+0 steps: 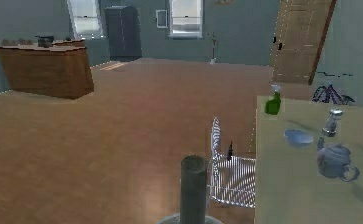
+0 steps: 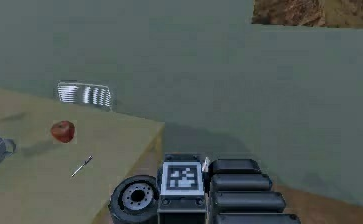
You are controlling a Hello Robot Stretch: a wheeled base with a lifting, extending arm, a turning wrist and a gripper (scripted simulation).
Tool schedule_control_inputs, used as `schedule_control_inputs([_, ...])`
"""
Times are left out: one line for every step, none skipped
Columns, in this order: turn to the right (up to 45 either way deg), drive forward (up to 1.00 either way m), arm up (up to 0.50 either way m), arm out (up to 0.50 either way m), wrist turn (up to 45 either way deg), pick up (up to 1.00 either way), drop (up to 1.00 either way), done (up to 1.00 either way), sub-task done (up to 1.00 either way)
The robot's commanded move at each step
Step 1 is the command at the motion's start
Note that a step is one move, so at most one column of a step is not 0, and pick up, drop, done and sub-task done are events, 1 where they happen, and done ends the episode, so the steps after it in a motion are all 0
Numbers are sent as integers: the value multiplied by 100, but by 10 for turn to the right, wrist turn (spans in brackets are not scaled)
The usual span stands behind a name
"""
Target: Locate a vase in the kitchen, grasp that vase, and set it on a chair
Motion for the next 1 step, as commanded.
schedule_control_inputs([450,0,0,0,0,0,0,0,0])
